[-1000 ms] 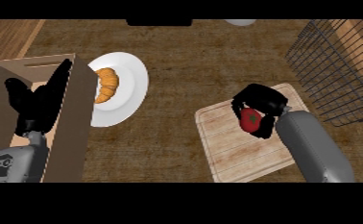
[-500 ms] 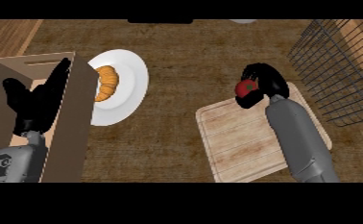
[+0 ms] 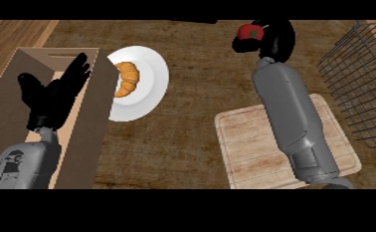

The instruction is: Pick the tomato from the cutting board and place it in the basket

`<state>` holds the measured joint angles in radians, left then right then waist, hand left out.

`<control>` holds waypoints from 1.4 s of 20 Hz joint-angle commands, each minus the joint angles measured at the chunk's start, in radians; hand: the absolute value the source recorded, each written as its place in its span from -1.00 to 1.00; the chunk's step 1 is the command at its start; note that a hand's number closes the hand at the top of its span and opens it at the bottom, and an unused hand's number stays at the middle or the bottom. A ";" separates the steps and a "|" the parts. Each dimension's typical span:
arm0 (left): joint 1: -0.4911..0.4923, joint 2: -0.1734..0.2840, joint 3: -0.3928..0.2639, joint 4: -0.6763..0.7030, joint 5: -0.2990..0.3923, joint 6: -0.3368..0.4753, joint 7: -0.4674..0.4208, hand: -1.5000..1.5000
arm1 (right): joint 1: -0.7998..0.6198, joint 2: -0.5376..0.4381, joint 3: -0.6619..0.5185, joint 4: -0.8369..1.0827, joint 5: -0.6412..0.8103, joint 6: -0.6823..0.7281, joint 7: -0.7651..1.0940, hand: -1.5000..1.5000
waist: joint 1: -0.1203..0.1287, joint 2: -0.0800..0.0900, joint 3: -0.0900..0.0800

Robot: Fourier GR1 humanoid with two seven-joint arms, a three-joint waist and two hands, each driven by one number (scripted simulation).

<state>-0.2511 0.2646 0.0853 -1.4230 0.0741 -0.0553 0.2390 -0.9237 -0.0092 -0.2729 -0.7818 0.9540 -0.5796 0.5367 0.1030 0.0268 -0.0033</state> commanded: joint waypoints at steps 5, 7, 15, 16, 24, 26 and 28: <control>-0.034 -0.010 -0.006 0.027 -0.005 0.005 0.011 0.00 | -0.278 0.004 0.004 0.192 0.329 -0.286 0.422 1.00 | -0.011 0.001 -0.003; -0.043 0.000 0.001 0.022 -0.010 0.014 0.029 0.00 | -0.349 -0.031 -0.004 0.239 0.399 -0.257 0.517 1.00 | -0.014 -0.002 -0.002; 0.005 -0.011 0.006 0.078 -0.025 0.006 -0.070 0.00 | -0.510 -0.109 -0.014 0.388 0.588 -0.204 0.726 1.00 | -0.026 0.003 -0.001; -0.004 -0.018 -0.005 0.045 -0.025 0.015 -0.037 0.00 | -0.531 -0.147 -0.023 0.393 0.607 -0.184 0.745 1.00 | -0.019 0.003 -0.001; -0.048 0.025 0.038 0.064 0.009 -0.017 -0.011 0.00 | -0.540 -0.245 -0.048 0.458 0.713 -0.175 0.812 1.00 | -0.033 0.003 0.000; -0.019 -0.012 0.019 0.087 -0.018 0.014 -0.044 0.00 | -0.570 -0.321 -0.067 0.481 0.718 -0.089 0.787 1.00 | -0.040 0.003 0.000; -0.012 0.001 0.008 0.032 -0.005 -0.009 0.002 0.00 | -0.541 -0.323 -0.062 0.500 0.758 -0.110 0.840 1.00 | -0.021 0.002 0.002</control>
<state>-0.2778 0.2665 0.1044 -1.3609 0.0676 -0.0573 0.2201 -1.4642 -0.2870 -0.3327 -0.3143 1.6587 -0.7018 1.1738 0.0720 0.0283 -0.0029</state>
